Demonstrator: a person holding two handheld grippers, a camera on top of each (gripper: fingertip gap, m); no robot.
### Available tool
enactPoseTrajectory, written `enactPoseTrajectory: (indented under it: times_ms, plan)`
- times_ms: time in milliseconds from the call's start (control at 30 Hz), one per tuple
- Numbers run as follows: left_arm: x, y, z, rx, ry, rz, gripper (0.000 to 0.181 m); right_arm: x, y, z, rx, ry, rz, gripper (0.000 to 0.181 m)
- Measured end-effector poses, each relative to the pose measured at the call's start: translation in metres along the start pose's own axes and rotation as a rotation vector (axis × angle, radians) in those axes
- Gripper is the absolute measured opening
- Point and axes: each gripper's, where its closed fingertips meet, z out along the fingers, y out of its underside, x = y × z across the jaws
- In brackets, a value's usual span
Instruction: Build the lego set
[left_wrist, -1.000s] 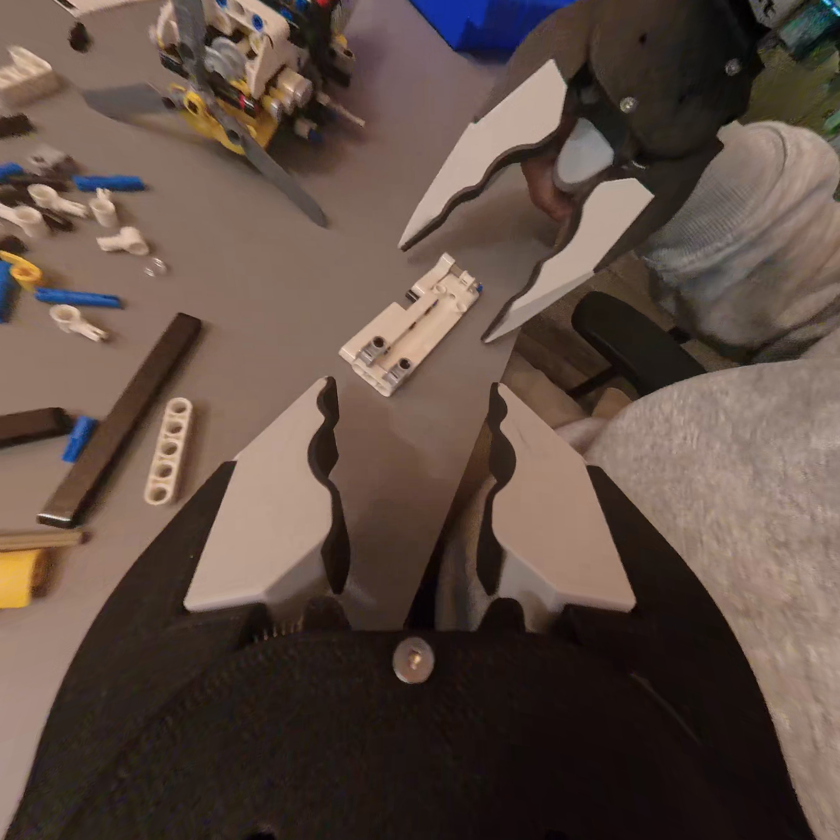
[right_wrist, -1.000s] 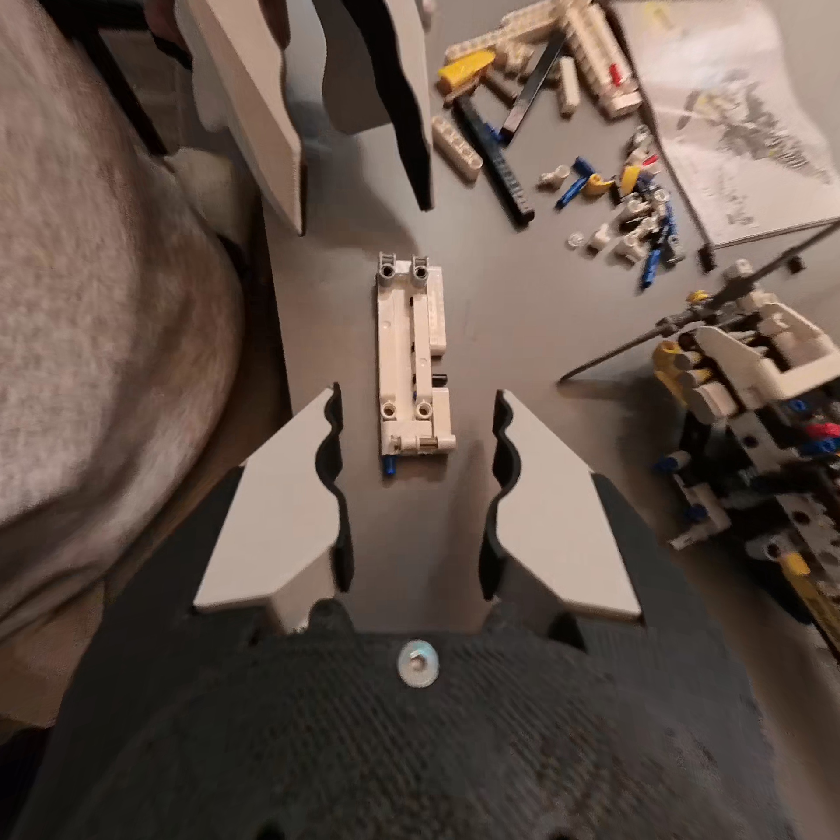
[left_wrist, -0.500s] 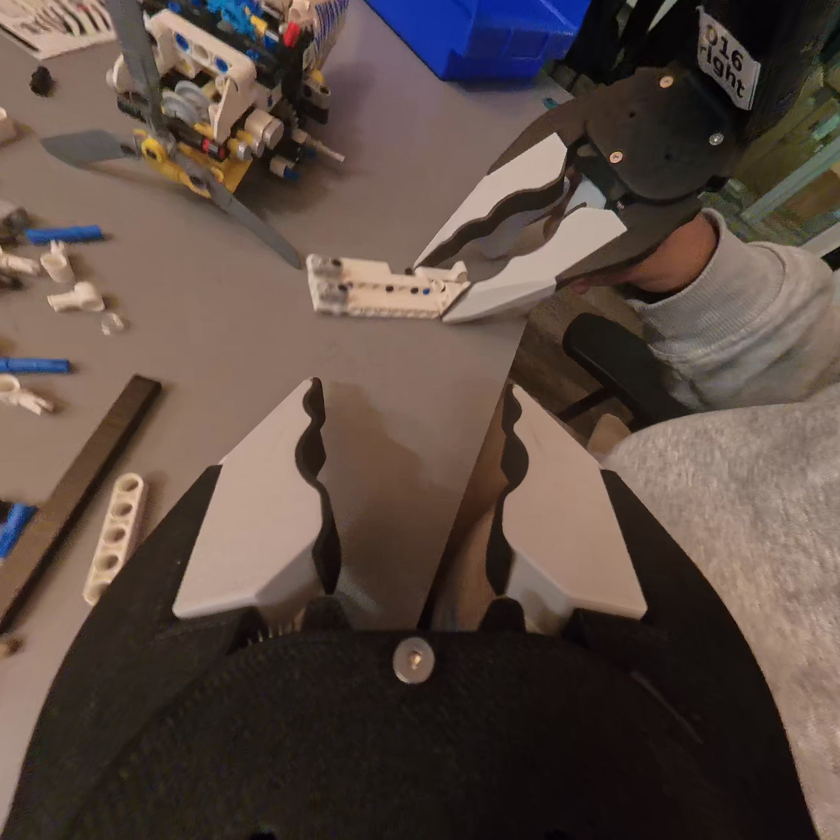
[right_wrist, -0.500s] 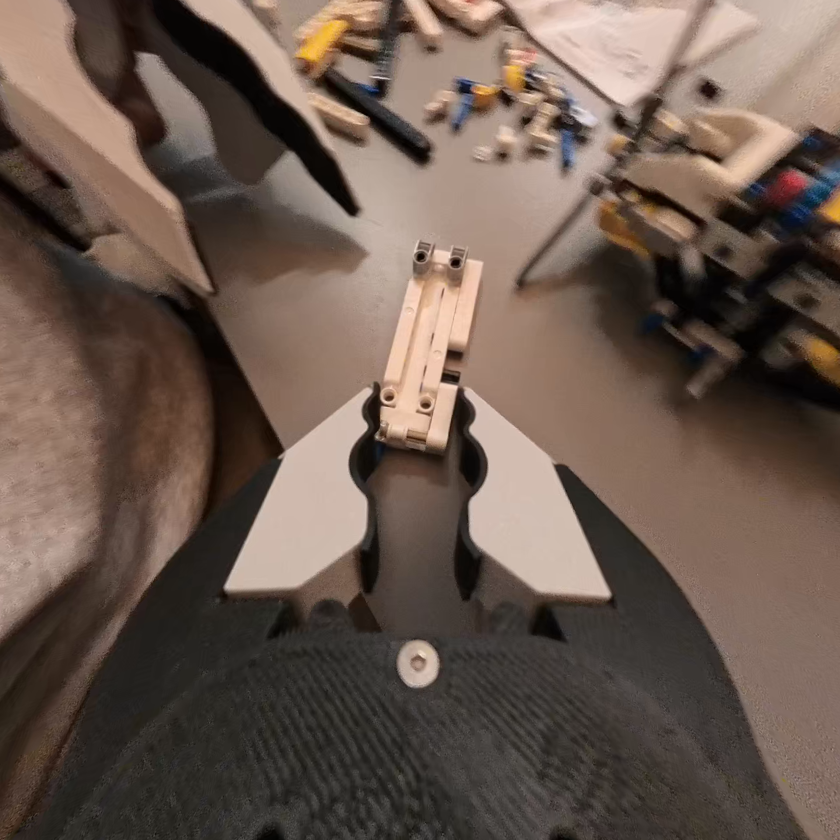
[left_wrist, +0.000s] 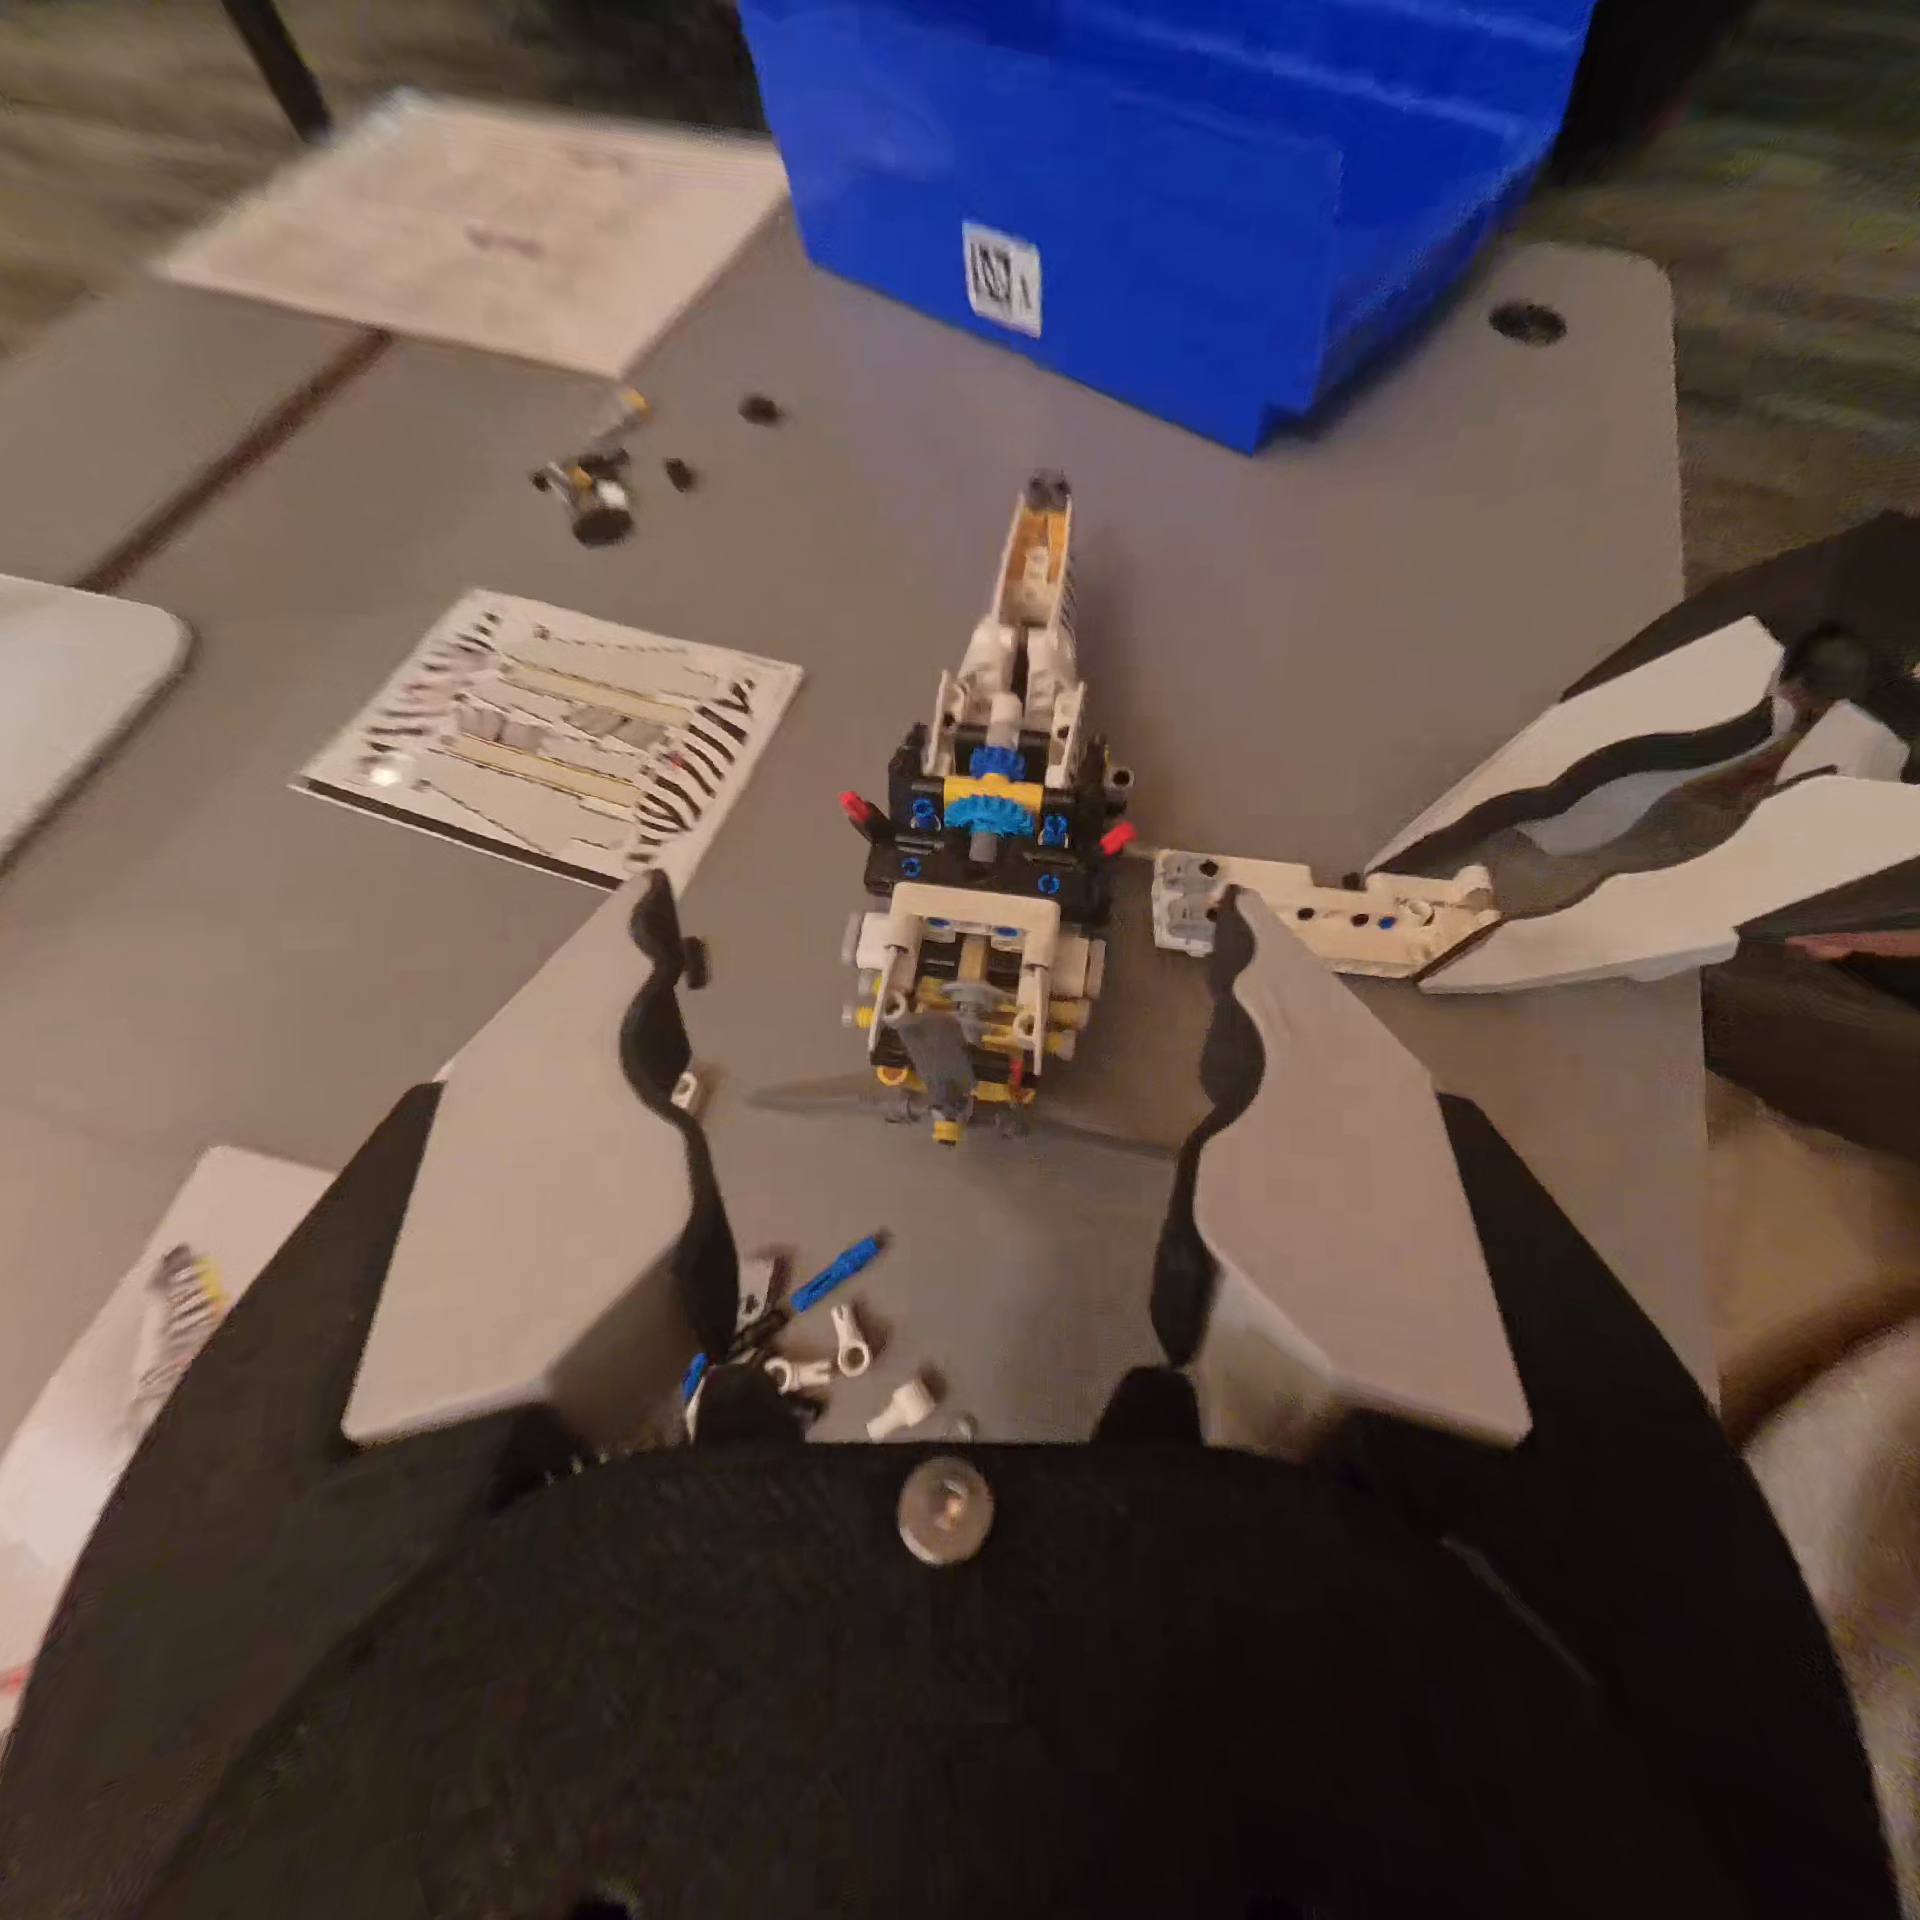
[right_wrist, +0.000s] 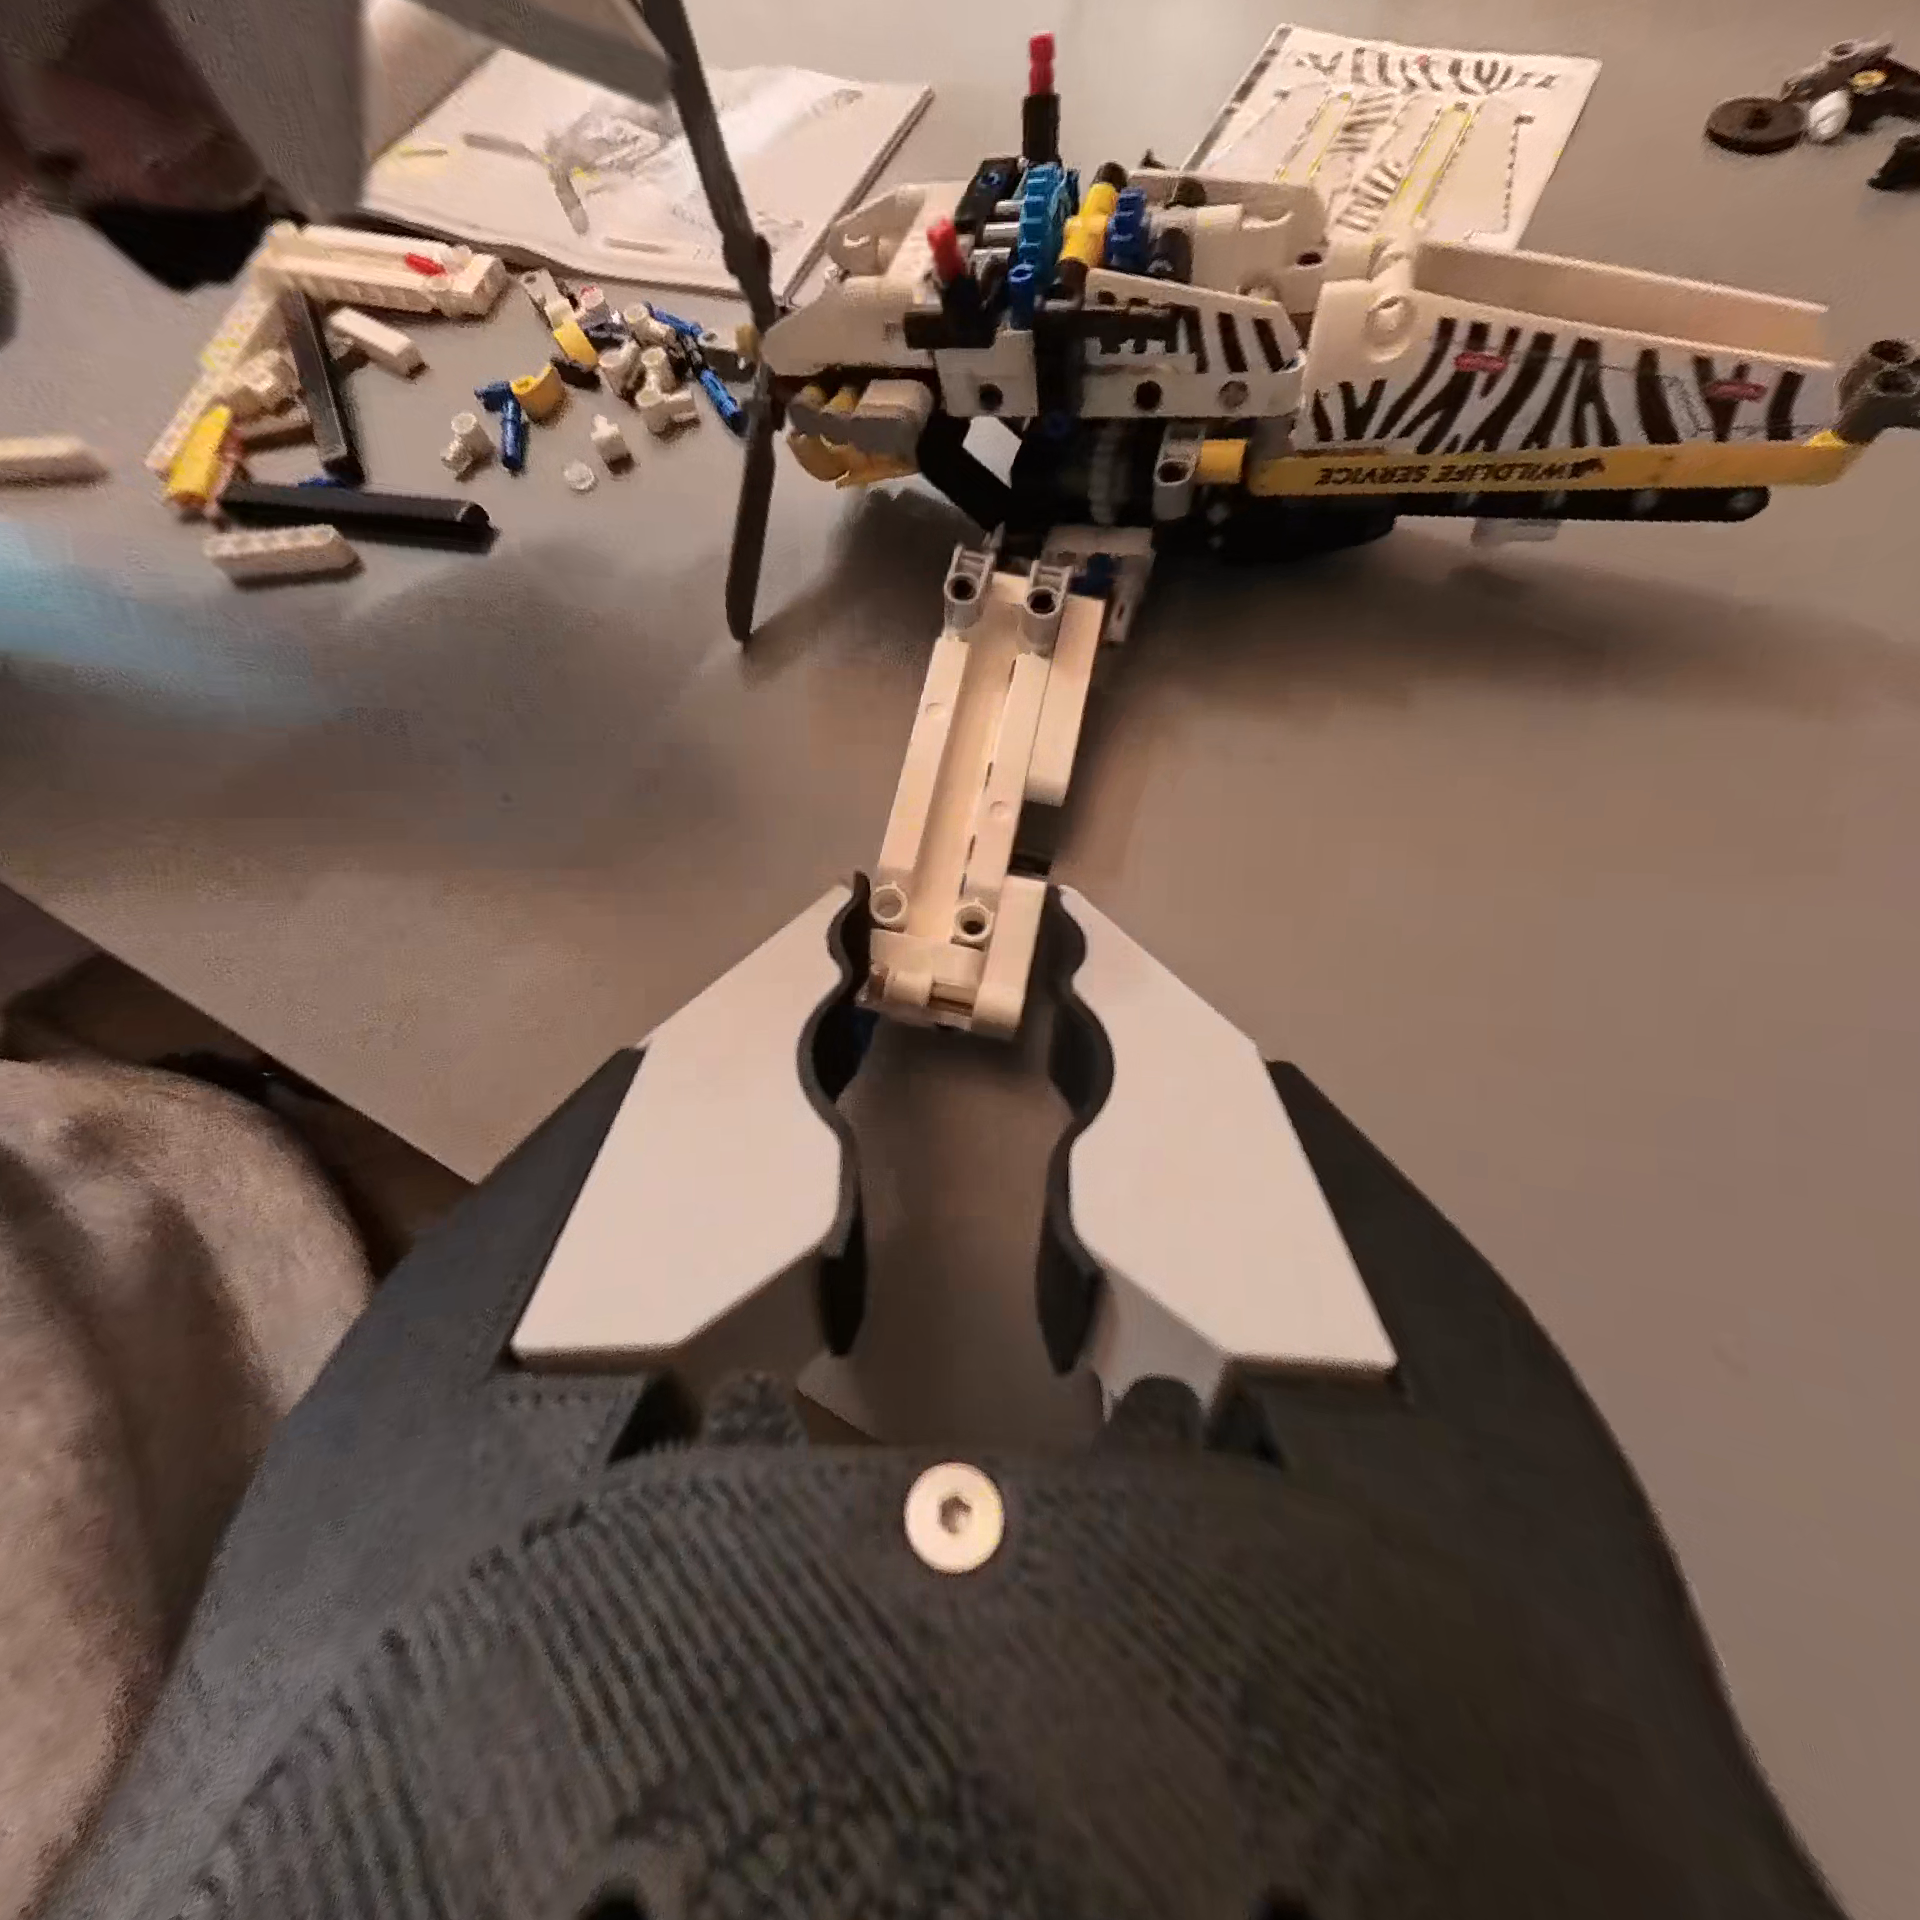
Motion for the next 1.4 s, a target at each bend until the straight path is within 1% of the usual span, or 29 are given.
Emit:
enactPoseTrajectory:
  times_ms: [33,133,300,400,500,533,600,767,900,1233,1400]
  plan:
    - [0.001,0.006,0.010,-0.046,0.044,-0.008,0.108,0.000,0.001,0.001,-0.011,0.006,-0.013,0.032]
    - [0.011,0.021,0.029,-0.137,0.140,-0.018,0.119,0.002,0.004,0.004,-0.053,0.032,-0.052,0.031]
    - [0.008,0.037,0.044,-0.231,0.108,0.032,0.118,-0.002,0.003,0.009,-0.115,0.034,-0.077,0.032]
    - [0.011,0.040,0.051,-0.260,0.129,0.027,0.112,0.000,0.000,0.013,-0.140,0.079,-0.103,0.032]
    - [0.013,0.042,0.056,-0.298,0.146,0.030,0.087,0.003,-0.001,0.013,-0.149,0.114,-0.106,0.032]
    - [0.013,0.043,0.057,-0.306,0.148,0.032,0.083,0.003,-0.002,0.014,-0.141,0.112,-0.098,0.032]
    - [0.009,0.044,0.056,-0.310,0.127,0.045,0.075,0.003,-0.001,0.014,-0.121,0.106,-0.084,0.032]
    - [0.011,0.045,0.055,-0.308,0.123,0.020,0.075,0.003,-0.001,0.012,-0.052,0.100,-0.052,0.032]
    - [0.012,0.046,0.053,-0.321,0.112,0.028,0.075,0.003,-0.002,0.010,-0.032,0.121,-0.085,0.032]
    - [0.014,0.048,0.051,-0.304,0.100,0.014,0.075,0.002,-0.001,0.010,-0.087,0.112,-0.094,0.031]
    - [0.015,0.049,0.049,-0.301,0.118,-0.011,0.075,0.003,0.000,0.009,-0.128,0.104,-0.096,0.032]
